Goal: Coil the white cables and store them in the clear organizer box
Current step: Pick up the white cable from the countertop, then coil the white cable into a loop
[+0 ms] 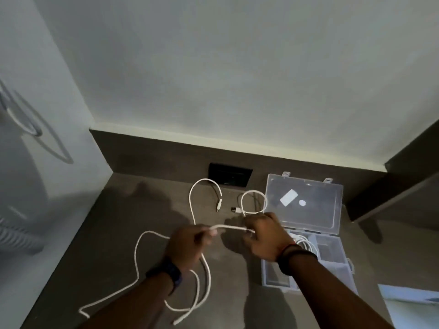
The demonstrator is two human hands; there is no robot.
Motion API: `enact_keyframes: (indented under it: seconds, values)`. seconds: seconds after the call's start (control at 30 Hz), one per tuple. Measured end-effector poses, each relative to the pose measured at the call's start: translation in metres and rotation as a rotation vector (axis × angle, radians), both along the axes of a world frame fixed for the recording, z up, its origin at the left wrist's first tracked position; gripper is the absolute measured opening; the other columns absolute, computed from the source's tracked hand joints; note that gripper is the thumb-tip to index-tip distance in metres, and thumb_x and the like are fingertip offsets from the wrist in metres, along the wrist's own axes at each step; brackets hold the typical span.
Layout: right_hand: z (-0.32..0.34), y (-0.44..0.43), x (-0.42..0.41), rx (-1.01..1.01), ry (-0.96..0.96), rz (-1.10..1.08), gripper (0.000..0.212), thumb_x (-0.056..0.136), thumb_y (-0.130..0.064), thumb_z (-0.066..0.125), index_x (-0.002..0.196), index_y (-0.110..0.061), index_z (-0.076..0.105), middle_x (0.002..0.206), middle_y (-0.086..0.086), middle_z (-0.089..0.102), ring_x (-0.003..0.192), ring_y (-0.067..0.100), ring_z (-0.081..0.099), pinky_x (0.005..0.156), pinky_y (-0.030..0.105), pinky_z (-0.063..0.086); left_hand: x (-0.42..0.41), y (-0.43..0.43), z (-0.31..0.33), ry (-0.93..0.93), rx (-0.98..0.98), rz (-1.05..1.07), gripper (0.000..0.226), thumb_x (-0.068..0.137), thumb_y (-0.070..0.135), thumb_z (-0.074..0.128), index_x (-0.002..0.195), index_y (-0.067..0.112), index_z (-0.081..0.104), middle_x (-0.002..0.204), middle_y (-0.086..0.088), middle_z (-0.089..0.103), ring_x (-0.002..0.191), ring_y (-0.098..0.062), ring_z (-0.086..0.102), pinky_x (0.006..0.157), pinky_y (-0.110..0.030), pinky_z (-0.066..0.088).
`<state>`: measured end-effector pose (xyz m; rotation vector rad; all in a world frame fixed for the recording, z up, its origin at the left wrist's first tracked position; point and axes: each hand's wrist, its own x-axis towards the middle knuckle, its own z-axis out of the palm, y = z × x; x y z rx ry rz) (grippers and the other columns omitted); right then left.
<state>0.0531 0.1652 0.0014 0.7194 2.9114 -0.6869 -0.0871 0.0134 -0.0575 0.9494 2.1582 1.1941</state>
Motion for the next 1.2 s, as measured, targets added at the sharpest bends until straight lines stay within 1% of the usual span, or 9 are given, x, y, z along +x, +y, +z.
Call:
enact_keyframes:
  seconds: [0.1, 0.27, 0.43, 0.53, 0.63, 0.8, 0.93, 1.1, 1.2]
  values:
    - [0.041, 0.009, -0.009, -0.102, 0.135, -0.063, 0.033, 0.092, -0.033, 0.048, 0.061, -0.025, 0.041, 0.056, -0.005, 0.048, 0.054, 0.009, 0.047, 0.055, 0.022, 0.033, -0.034, 0.005, 0.035, -0.011, 0.09, 0.217, 0.041, 0.07, 0.061, 0.052, 0.063, 0.024, 0.068, 0.055, -0.004, 0.069, 0.059, -0.023, 0.066, 0.063, -0.042, 0.054]
    - [0.119, 0.018, -0.01, -0.07, 0.263, -0.051, 0.03, 0.092, -0.032, 0.052, 0.064, -0.023, 0.049, 0.052, -0.007, 0.045, 0.058, 0.018, 0.046, 0.056, 0.03, 0.032, -0.053, 0.013, 0.107, -0.011, 0.05, 0.439, 0.033, 0.082, 0.039, 0.065, 0.057, 0.018, 0.066, 0.069, -0.015, 0.071, 0.073, -0.035, 0.069, 0.074, -0.05, 0.056]
    - [0.176, 0.015, 0.004, -0.072, 0.385, -0.016, 0.016, 0.09, -0.029, 0.056, 0.075, -0.025, 0.062, 0.07, -0.005, 0.059, 0.074, 0.018, 0.054, 0.069, 0.029, 0.042, 0.011, 0.026, 0.191, 0.223, 0.209, 0.159, 0.041, 0.09, 0.043, 0.052, 0.131, 0.033, 0.048, 0.133, 0.003, 0.052, 0.122, -0.016, 0.047, 0.1, -0.037, 0.04]
    - [0.199, 0.015, 0.017, -0.054, 0.423, 0.022, 0.016, 0.088, -0.031, 0.058, 0.078, -0.024, 0.067, 0.071, -0.006, 0.063, 0.071, 0.012, 0.055, 0.067, 0.026, 0.041, 0.052, 0.034, 0.227, 0.071, 0.31, -0.078, 0.021, 0.095, 0.031, 0.046, 0.096, 0.022, 0.065, 0.082, 0.004, 0.066, 0.078, -0.006, 0.059, 0.075, -0.025, 0.043]
    - [0.214, 0.022, 0.043, -0.016, 0.458, 0.014, 0.027, 0.088, -0.036, 0.058, 0.065, -0.021, 0.06, 0.057, -0.008, 0.056, 0.057, 0.006, 0.049, 0.057, 0.022, 0.038, 0.057, 0.035, 0.252, 0.145, 0.391, 0.094, 0.038, 0.095, 0.022, 0.049, 0.059, 0.017, 0.056, 0.06, -0.005, 0.058, 0.054, -0.006, 0.053, 0.061, -0.022, 0.042]
    - [0.227, 0.043, 0.089, -0.055, 0.454, -0.086, 0.041, 0.091, -0.037, 0.054, 0.058, -0.014, 0.061, 0.039, -0.015, 0.049, 0.043, 0.0, 0.043, 0.046, 0.011, 0.033, 0.033, 0.021, 0.265, 0.221, 0.36, 0.501, 0.034, 0.095, 0.03, 0.048, 0.07, 0.012, 0.063, 0.081, -0.013, 0.067, 0.082, -0.034, 0.063, 0.073, -0.033, 0.043]
    - [0.241, 0.037, 0.099, -0.074, 0.541, -0.08, 0.04, 0.092, -0.035, 0.054, 0.054, -0.022, 0.058, 0.037, -0.016, 0.046, 0.041, 0.001, 0.043, 0.046, 0.009, 0.033, 0.073, 0.03, 0.27, 0.107, 0.359, 0.061, 0.029, 0.091, 0.049, 0.042, 0.101, 0.031, 0.063, 0.108, 0.005, 0.067, 0.108, -0.016, 0.056, 0.092, -0.034, 0.041]
    - [0.256, 0.029, 0.104, -0.065, 0.602, -0.051, 0.038, 0.091, -0.039, 0.055, 0.057, -0.021, 0.06, 0.037, -0.013, 0.044, 0.039, 0.005, 0.038, 0.044, 0.013, 0.032, 0.117, 0.05, 0.289, -0.068, 0.391, -0.19, 0.042, 0.094, 0.041, 0.045, 0.06, 0.019, 0.055, 0.047, 0.01, 0.051, 0.056, -0.018, 0.059, 0.07, -0.032, 0.05]
    - [0.261, 0.033, 0.112, -0.057, 0.634, -0.075, 0.039, 0.091, -0.039, 0.055, 0.057, -0.02, 0.062, 0.04, -0.01, 0.044, 0.041, 0.004, 0.039, 0.046, 0.014, 0.031, 0.117, 0.054, 0.302, 0.017, 0.491, -0.105, 0.033, 0.093, 0.038, 0.047, 0.07, 0.018, 0.057, 0.063, 0.007, 0.058, 0.062, -0.014, 0.057, 0.071, -0.03, 0.049]
